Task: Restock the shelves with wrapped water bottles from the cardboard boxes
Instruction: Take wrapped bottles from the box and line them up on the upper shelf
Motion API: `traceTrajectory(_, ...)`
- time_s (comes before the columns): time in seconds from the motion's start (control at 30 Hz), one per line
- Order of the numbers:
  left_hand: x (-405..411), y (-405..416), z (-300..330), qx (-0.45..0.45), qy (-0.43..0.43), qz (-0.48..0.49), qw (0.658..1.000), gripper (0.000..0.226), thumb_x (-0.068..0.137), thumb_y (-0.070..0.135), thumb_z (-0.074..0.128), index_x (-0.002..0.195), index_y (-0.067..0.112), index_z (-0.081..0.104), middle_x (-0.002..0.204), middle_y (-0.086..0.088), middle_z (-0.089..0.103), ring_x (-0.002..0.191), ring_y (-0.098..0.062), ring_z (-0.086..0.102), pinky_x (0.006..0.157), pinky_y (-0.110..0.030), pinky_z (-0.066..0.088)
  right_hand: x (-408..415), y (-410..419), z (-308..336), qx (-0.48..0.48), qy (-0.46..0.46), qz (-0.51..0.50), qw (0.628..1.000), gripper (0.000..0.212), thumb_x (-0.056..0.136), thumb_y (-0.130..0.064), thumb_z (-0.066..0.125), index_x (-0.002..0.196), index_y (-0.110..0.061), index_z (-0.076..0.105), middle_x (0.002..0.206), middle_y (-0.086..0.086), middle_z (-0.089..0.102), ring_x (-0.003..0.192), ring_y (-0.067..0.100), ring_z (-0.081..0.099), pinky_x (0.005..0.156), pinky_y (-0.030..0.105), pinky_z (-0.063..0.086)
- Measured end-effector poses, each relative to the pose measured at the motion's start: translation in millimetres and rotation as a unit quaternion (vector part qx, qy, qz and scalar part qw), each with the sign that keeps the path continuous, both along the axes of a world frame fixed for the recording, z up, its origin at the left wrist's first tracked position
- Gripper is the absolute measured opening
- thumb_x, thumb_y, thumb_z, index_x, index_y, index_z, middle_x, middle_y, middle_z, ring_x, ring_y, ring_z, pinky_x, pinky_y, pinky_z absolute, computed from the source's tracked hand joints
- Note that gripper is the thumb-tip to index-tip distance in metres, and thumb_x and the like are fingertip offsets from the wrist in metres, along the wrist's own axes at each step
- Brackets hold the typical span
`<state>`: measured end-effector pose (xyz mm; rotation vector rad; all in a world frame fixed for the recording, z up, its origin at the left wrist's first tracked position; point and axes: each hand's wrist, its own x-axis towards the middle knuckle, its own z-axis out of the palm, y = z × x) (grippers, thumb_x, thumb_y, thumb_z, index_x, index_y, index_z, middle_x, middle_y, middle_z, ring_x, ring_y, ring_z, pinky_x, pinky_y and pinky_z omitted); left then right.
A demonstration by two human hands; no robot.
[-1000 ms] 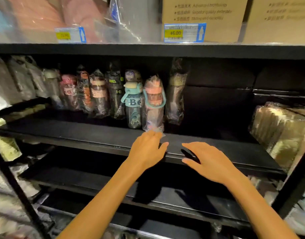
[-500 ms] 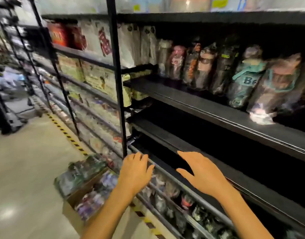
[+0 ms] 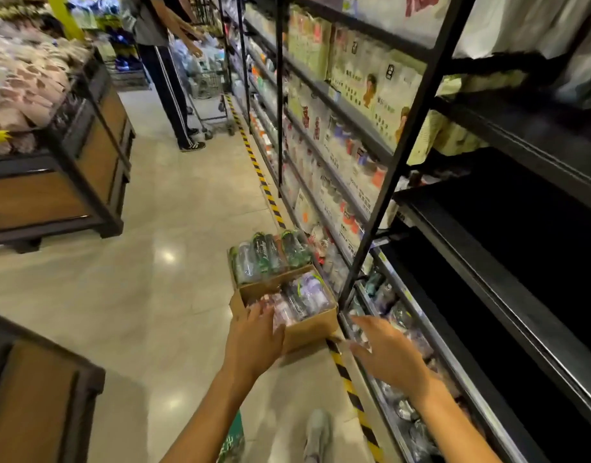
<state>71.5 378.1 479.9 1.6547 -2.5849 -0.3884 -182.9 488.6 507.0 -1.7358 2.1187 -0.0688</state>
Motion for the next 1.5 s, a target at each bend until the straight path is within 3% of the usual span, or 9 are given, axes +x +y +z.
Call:
traceTrajectory(0.17, -19, -48, -24, 0.059, -0.016, 0.06, 0.996, 0.043, 0.103, 0.05, 0.044, 0.132, 0.023, 0.06, 0.124, -0.01, 0.065, 0.108, -0.033, 0.062, 0.09, -0.041, 0.05, -33, -83, -49, 0.04, -0.033, 0.024, 0.998, 0.061, 0.102, -0.066, 0.041, 0.152, -0.031, 0.041, 0.15, -0.004, 0.052, 0.136, 0.019, 0.049, 0.102, 0.037, 0.049)
traceTrajectory(0.5, -67, -153, -89, 0.193, 0.042, 0.173, 0.965, 0.034, 0.101, 0.041, 0.049, 0.122, 0.018, 0.064, 0.119, -0.011, 0.065, 0.104, -0.031, 0.062, 0.088, -0.037, 0.052, -71, -227, -140, 0.132, -0.136, -0.016, 0.982, 0.064, 0.102, -0.06, 0.05, 0.157, -0.027, 0.039, 0.159, 0.003, 0.045, 0.139, 0.029, 0.049, 0.104, 0.042, 0.047)
traceTrajectory(0.73, -78, -245, -176, 0.292, 0.008, 0.211, 0.933, 0.04, 0.1, 0.045, 0.046, 0.126, 0.019, 0.061, 0.125, -0.01, 0.065, 0.11, -0.033, 0.062, 0.098, -0.045, 0.051, -90, -326, -226, 0.207, -0.189, -0.094, 0.955, 0.06, 0.1, -0.055, 0.058, 0.149, -0.022, 0.047, 0.14, 0.008, 0.057, 0.127, 0.03, 0.058, 0.095, 0.038, 0.05)
traceTrajectory(0.83, -76, -282, -226, 0.343, -0.017, 0.215, 0.914, 0.042, 0.099, 0.043, 0.05, 0.128, 0.015, 0.061, 0.127, -0.013, 0.063, 0.113, -0.036, 0.06, 0.098, -0.047, 0.051, -98, -368, -265, 0.215, -0.191, -0.142, 0.947, 0.066, 0.1, -0.053, 0.061, 0.154, -0.019, 0.043, 0.151, 0.013, 0.051, 0.134, 0.033, 0.053, 0.105, 0.044, 0.048)
traceTrajectory(0.93, -76, -315, -280, 0.379, -0.005, 0.238, 0.894, 0.045, 0.096, 0.041, 0.053, 0.134, 0.019, 0.059, 0.131, -0.012, 0.061, 0.117, -0.035, 0.056, 0.099, -0.047, 0.05, -107, -409, -311, 0.23, -0.198, -0.175, 0.937, 0.064, 0.102, -0.047, 0.061, 0.155, -0.019, 0.039, 0.153, 0.012, 0.049, 0.136, 0.033, 0.05, 0.101, 0.041, 0.044)
traceTrajectory(1.1, -82, -354, -415, 0.439, 0.014, 0.275, 0.855, 0.059, 0.076, 0.05, 0.04, 0.12, 0.019, 0.064, 0.116, -0.012, 0.066, 0.106, -0.034, 0.057, 0.087, -0.047, 0.054, -120, -469, -412, 0.253, -0.211, -0.255, 0.909, 0.071, 0.1, -0.042, 0.066, 0.158, -0.018, 0.034, 0.152, 0.01, 0.049, 0.136, 0.033, 0.051, 0.106, 0.044, 0.046)
traceTrajectory(1.23, -97, -384, -519, 0.466, 0.054, 0.335, 0.817, 0.052, 0.084, 0.045, 0.058, 0.125, 0.014, 0.063, 0.119, -0.012, 0.067, 0.107, -0.034, 0.064, 0.09, -0.043, 0.056, -139, -508, -521, 0.261, -0.214, -0.284, 0.897, 0.073, 0.094, -0.042, 0.071, 0.154, -0.019, 0.037, 0.146, 0.008, 0.056, 0.13, 0.03, 0.058, 0.108, 0.048, 0.049)
traceTrajectory(1.3, -105, -399, -565, 0.472, 0.085, 0.373, 0.794, 0.047, 0.092, 0.029, 0.067, 0.133, 0.006, 0.059, 0.125, -0.017, 0.066, 0.113, -0.035, 0.064, 0.09, -0.036, 0.052, -146, -520, -568, 0.263, -0.205, -0.288, 0.898, 0.069, 0.094, -0.042, 0.071, 0.151, -0.02, 0.039, 0.145, 0.005, 0.058, 0.129, 0.027, 0.059, 0.107, 0.043, 0.049)
traceTrajectory(1.5, -122, -422, -697, 0.486, 0.111, 0.457, 0.736, 0.066, 0.091, 0.027, 0.076, 0.145, 0.006, 0.044, 0.138, -0.016, 0.058, 0.126, -0.035, 0.057, 0.101, -0.039, 0.052, -159, -541, -677, 0.266, -0.134, -0.266, 0.917, 0.083, 0.086, -0.051, 0.072, 0.152, -0.013, 0.04, 0.147, 0.011, 0.055, 0.133, 0.031, 0.055, 0.111, 0.04, 0.045)
